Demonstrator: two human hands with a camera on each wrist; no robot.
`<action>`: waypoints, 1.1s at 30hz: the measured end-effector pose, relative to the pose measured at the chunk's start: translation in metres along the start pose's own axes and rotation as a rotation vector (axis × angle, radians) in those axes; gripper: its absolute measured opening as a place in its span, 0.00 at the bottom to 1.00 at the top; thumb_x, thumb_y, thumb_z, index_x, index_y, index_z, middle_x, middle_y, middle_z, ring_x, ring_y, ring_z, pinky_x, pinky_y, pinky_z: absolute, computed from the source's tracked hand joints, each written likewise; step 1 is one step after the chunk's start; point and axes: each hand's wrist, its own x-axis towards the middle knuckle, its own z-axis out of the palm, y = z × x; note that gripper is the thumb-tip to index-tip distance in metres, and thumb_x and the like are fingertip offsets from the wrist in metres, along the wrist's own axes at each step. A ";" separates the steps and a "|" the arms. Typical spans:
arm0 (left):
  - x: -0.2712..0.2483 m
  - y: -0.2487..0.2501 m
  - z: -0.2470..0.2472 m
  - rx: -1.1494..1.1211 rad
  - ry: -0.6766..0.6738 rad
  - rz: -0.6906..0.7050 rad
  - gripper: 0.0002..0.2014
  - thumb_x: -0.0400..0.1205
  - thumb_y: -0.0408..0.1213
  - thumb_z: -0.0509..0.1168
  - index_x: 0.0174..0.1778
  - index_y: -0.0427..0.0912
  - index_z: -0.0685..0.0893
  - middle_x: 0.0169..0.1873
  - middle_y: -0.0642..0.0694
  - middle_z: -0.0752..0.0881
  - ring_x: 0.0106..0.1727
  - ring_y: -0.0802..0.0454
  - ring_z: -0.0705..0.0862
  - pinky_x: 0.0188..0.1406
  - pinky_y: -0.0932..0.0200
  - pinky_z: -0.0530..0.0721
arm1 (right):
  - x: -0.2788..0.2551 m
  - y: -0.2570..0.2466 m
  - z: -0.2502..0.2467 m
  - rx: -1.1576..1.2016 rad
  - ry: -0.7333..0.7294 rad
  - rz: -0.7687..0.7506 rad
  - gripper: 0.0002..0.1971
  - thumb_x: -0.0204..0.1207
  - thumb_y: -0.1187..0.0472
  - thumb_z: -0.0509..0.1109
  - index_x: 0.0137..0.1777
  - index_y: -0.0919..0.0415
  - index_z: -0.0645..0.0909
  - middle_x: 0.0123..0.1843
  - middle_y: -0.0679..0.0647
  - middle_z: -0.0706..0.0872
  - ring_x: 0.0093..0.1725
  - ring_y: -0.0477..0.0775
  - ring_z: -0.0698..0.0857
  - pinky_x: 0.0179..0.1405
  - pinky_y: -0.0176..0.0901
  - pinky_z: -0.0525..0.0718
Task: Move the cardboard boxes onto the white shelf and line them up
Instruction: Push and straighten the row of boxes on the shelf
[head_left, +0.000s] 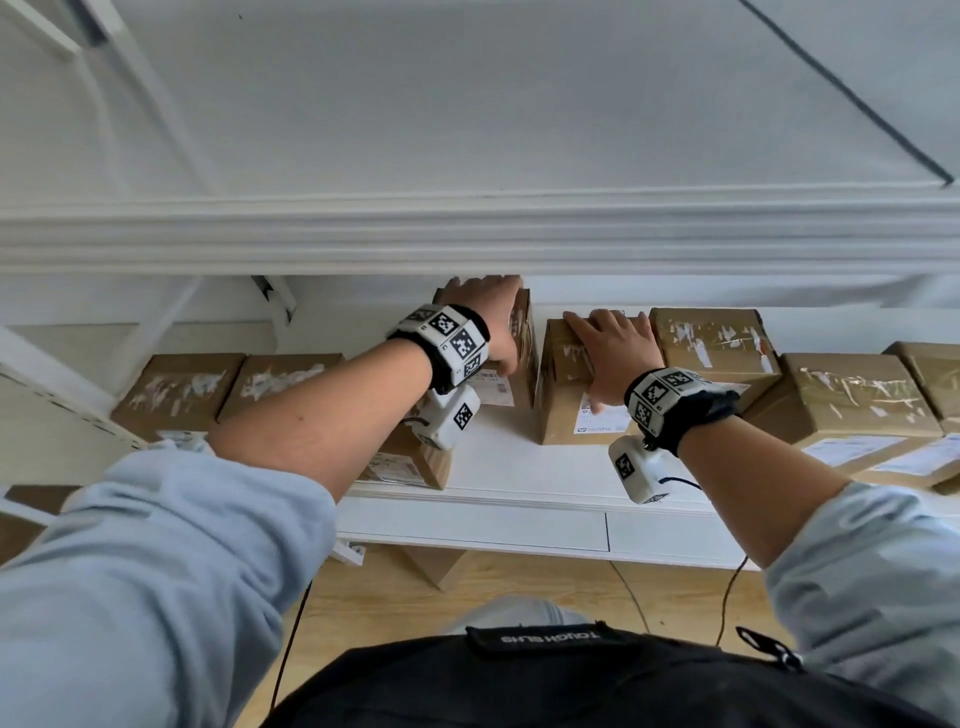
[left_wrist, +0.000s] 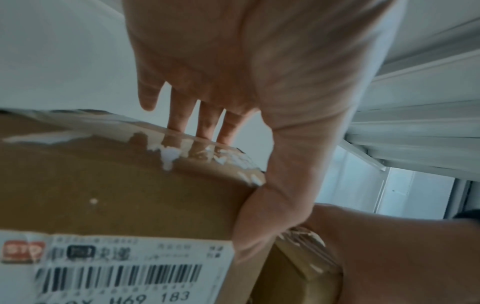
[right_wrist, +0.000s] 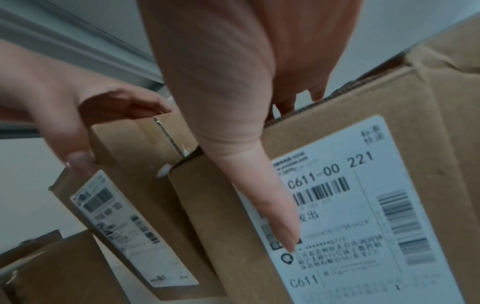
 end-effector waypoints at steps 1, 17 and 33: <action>-0.002 0.002 0.003 0.016 0.012 0.018 0.49 0.56 0.49 0.83 0.73 0.46 0.69 0.62 0.48 0.80 0.62 0.44 0.81 0.69 0.41 0.76 | -0.002 0.001 0.001 0.007 0.012 0.001 0.67 0.51 0.52 0.89 0.86 0.46 0.49 0.80 0.55 0.66 0.82 0.59 0.62 0.83 0.70 0.53; -0.026 0.008 0.019 -0.066 0.008 0.095 0.52 0.58 0.54 0.85 0.77 0.46 0.70 0.69 0.47 0.79 0.67 0.45 0.80 0.66 0.47 0.81 | -0.008 0.010 0.010 0.062 0.031 -0.042 0.68 0.54 0.50 0.89 0.87 0.47 0.45 0.85 0.55 0.59 0.86 0.61 0.52 0.84 0.68 0.49; -0.067 -0.062 0.020 0.020 -0.307 -0.065 0.48 0.65 0.52 0.82 0.81 0.55 0.68 0.76 0.46 0.75 0.73 0.43 0.75 0.68 0.50 0.76 | 0.002 -0.095 0.009 -0.066 -0.027 -0.310 0.66 0.59 0.35 0.82 0.87 0.58 0.44 0.85 0.62 0.57 0.86 0.65 0.53 0.83 0.74 0.44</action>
